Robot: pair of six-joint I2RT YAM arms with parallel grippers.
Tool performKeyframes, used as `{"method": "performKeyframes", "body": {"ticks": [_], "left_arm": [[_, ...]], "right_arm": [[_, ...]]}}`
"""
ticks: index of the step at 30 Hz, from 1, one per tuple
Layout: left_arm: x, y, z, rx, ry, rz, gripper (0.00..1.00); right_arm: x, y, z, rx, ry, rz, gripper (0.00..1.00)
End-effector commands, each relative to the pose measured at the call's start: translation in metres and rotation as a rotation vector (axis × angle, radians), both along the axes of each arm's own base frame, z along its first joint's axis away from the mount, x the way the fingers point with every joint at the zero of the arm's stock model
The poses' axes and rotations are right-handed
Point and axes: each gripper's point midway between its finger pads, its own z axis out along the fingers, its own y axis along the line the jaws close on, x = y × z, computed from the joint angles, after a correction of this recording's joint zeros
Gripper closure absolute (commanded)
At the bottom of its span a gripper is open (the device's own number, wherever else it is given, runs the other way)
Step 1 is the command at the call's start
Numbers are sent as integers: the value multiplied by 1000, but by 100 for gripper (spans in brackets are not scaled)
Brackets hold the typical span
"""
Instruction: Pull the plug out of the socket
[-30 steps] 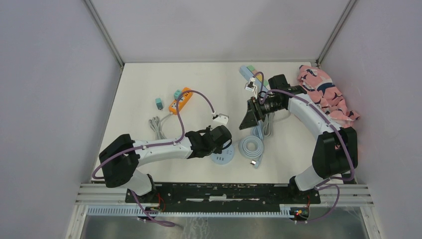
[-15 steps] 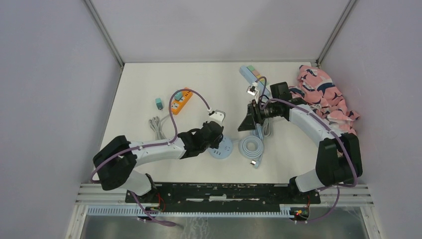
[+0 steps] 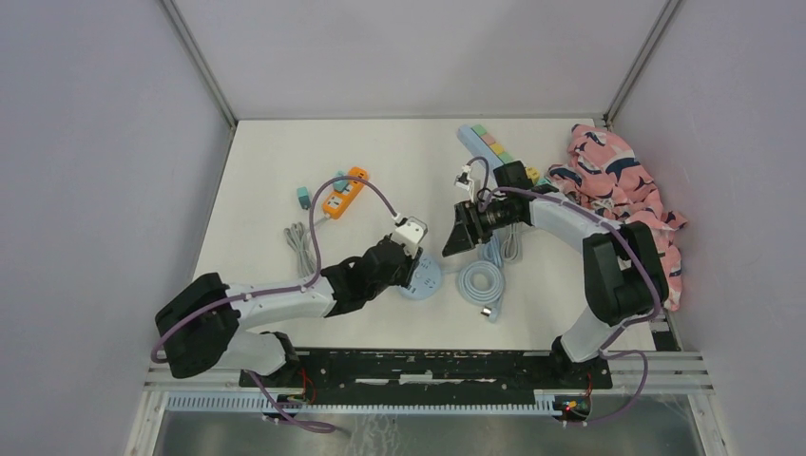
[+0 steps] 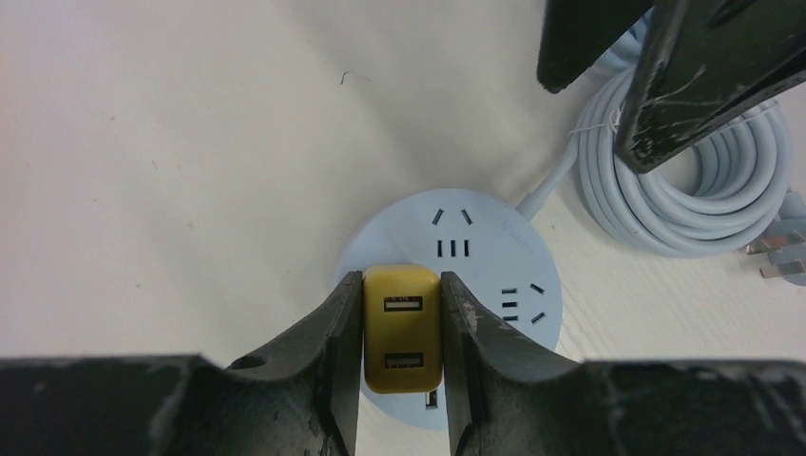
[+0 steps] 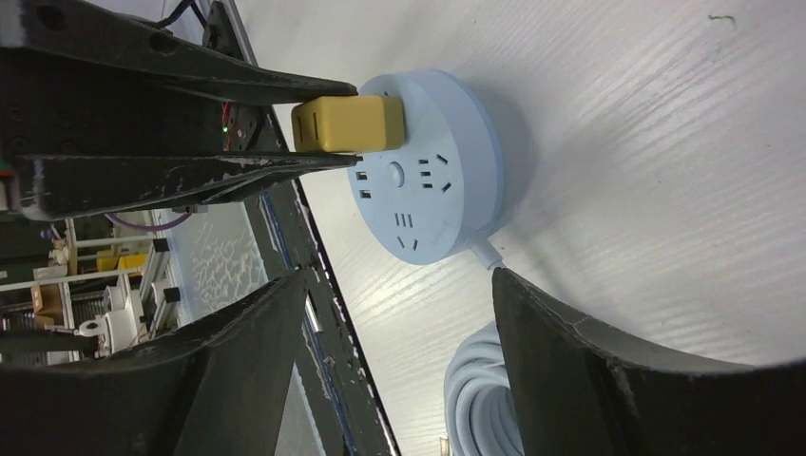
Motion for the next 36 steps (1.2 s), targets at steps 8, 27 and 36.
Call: {"method": "performKeyframes", "body": {"ticks": [8,27,36], "left_arm": [[-10,-42,85,-278,-289,-270,97],[-2,-42,109,-315,-474,-278,97],[1,-40,95,-300,-447,-260,97]], "right_arm": [[-4,12,-11,-22,-31,126,16],[-32,37,-47,37,162,225,27],[-30,43,-31,72,206,238,78]]}}
